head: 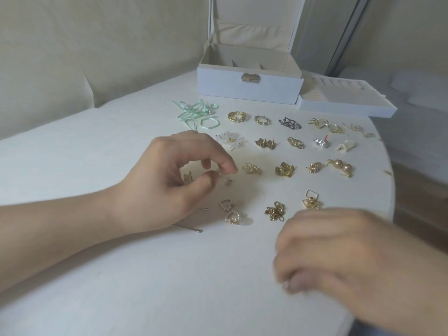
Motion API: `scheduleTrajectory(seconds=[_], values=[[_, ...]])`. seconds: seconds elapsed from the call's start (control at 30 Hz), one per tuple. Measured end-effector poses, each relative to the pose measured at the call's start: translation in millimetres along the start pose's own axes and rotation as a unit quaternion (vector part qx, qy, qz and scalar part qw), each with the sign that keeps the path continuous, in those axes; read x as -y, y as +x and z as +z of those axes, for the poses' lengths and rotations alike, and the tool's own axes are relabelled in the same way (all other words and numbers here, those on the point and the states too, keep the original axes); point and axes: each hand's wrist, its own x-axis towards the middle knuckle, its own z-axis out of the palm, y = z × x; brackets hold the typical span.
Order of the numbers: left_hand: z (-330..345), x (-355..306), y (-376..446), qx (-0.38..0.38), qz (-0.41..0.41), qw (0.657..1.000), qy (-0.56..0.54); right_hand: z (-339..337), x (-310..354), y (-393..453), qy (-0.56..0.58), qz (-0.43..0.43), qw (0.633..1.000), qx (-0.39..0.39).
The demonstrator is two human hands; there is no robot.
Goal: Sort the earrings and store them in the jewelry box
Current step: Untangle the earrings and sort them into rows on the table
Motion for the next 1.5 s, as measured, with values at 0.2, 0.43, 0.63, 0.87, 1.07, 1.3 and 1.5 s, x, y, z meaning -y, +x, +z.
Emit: scheduleTrajectory(seconds=[0.2,0.43,0.63,0.87,1.07,1.3,1.5], values=[[-0.1,3.7,3.2,-0.054,-0.054,0.996,-0.045,-32.3,-76.9,-37.5,0.058,0.267,0.955,-0.118],[-0.7,6.7,3.6,-0.077,-0.055,0.994,-0.056,-21.8,-91.7,-39.8,0.048,0.296,0.952,-0.066],[-2.3,15.5,5.4,-0.114,-0.02,0.992,-0.059,-21.4,-85.9,-41.5,0.114,0.264,0.954,-0.086],[-1.2,21.7,5.5,-0.161,0.049,0.985,-0.032,-14.3,-85.6,-38.6,0.123,0.238,0.958,-0.105],[1.6,23.9,10.3,-0.149,-0.015,0.988,-0.035,-7.2,-94.8,-39.1,0.2,0.255,0.93,-0.175],[-6.5,22.3,41.4,-0.131,-0.103,0.986,0.012,-14.7,-108.1,-37.6,0.23,0.26,0.924,-0.158],[-45.6,72.2,129.3,-0.072,-0.069,0.967,0.232,-44.9,-119.5,-1.8,0.172,0.253,0.936,-0.173]])
